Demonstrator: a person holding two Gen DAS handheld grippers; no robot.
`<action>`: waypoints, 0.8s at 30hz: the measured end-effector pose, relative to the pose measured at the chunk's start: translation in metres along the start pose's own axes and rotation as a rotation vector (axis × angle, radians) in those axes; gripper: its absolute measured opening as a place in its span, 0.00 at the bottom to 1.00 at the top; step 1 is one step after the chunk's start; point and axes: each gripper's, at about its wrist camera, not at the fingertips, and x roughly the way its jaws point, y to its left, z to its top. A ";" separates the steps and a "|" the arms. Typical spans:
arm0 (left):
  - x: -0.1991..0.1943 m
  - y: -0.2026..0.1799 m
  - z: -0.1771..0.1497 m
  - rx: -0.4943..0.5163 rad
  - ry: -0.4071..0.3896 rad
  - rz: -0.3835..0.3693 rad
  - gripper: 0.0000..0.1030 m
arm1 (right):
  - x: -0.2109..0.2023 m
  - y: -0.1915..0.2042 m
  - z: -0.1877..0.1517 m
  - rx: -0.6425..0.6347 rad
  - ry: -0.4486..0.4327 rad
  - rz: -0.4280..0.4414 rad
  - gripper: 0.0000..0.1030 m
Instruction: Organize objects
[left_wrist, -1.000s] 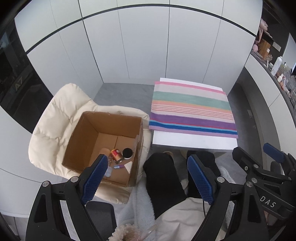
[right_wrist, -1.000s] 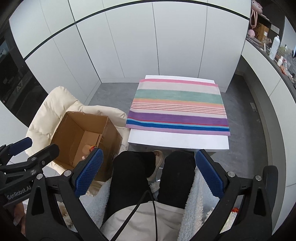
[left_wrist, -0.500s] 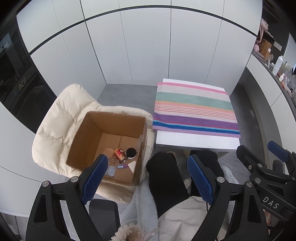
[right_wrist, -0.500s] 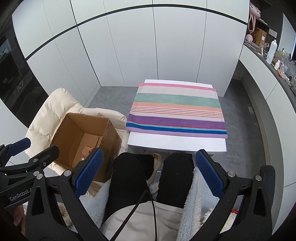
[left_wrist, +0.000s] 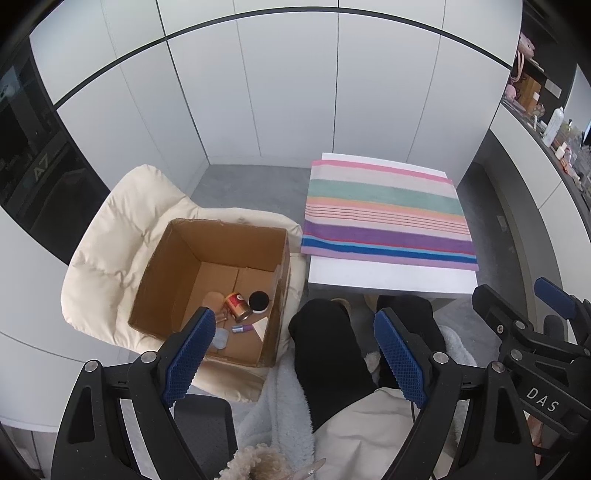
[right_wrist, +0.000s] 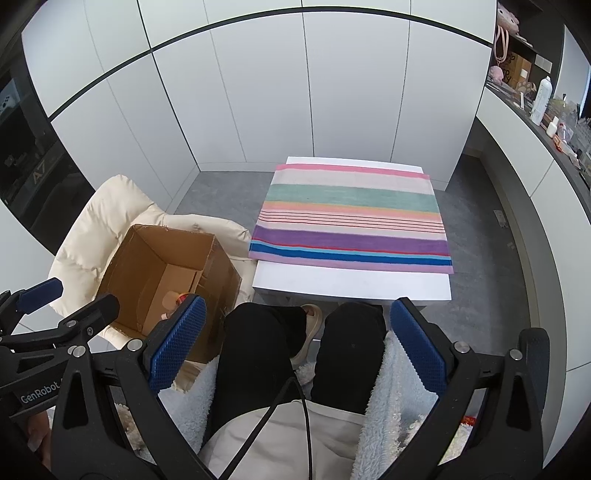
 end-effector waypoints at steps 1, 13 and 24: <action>0.000 0.000 0.000 0.000 0.000 0.000 0.86 | 0.000 0.000 0.000 0.000 0.001 0.000 0.99; 0.002 0.000 0.000 0.006 0.007 0.001 0.86 | 0.004 -0.001 -0.003 0.005 0.010 0.005 0.98; 0.005 0.001 0.000 0.008 0.016 0.004 0.86 | 0.007 0.001 -0.004 0.008 0.019 0.006 0.99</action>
